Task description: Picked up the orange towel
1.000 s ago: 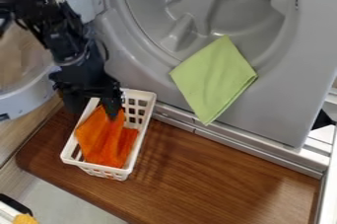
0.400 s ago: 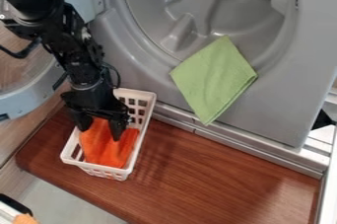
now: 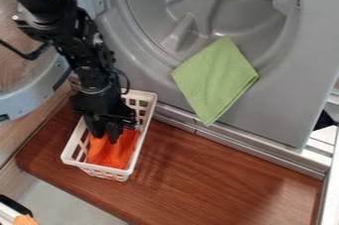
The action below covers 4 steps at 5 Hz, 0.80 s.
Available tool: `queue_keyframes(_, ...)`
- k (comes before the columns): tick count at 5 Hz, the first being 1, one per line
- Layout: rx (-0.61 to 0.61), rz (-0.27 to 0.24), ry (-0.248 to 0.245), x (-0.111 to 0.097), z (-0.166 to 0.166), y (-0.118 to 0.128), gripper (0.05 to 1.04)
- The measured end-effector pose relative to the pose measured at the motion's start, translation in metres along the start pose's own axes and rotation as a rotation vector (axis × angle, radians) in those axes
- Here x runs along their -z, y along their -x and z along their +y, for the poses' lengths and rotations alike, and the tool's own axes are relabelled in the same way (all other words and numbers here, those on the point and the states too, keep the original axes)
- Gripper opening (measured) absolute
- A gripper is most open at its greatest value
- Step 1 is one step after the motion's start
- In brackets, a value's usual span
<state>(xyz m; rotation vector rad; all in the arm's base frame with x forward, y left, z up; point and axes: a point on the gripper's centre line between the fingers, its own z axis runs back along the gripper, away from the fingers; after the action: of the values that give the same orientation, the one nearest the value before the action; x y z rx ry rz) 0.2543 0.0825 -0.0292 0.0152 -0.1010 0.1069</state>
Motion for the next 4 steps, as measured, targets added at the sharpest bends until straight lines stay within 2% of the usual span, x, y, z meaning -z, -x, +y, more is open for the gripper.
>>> queue_keyframes(1, 0.026, 0.029, -0.008, -0.001, -0.005, 0.003, 0.139)
queue_keyframes(2, 0.04, 0.027, -0.019, -0.008, -0.009, 0.003, 0.055)
queue_keyframes(3, 0.039, -0.002, -0.021, -0.024, -0.009, 0.003, 0.05)
queue_keyframes(4, 0.046, -0.1, 0.029, -0.072, -0.01, -0.003, 0.05)
